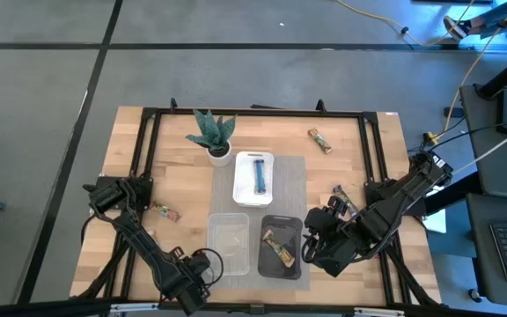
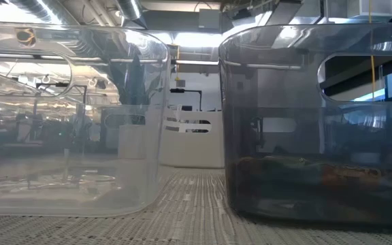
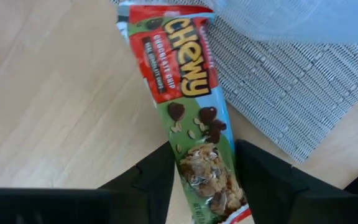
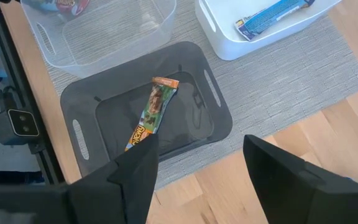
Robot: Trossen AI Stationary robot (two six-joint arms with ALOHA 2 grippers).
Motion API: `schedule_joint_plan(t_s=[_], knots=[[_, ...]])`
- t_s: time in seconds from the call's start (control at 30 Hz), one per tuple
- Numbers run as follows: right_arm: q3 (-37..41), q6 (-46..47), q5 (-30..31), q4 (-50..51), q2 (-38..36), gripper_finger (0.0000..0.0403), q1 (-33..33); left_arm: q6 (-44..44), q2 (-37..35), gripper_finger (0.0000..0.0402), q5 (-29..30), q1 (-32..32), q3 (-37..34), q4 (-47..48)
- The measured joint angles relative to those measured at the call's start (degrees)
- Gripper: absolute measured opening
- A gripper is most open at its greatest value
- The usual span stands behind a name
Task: Pick and place Granola Bars by type
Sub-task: Put the bottom left red granola bar into the transparent bin
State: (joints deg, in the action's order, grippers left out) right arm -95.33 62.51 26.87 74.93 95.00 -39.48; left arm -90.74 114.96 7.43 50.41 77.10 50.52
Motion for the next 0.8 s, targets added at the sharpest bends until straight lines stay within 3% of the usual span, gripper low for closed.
schedule_joint_plan(t_s=[0.47,0.8], knots=[[0.00,-0.01,-0.02,-0.01,0.02,0.0236,0.00,0.04,-0.57,0.0133,-1.63,0.00,-0.17,1.04],[0.00,-0.01,-0.04,-0.01,0.02,0.0236,0.00,-0.02,-6.66,0.0133,-1.36,0.31,-0.22,6.87]])
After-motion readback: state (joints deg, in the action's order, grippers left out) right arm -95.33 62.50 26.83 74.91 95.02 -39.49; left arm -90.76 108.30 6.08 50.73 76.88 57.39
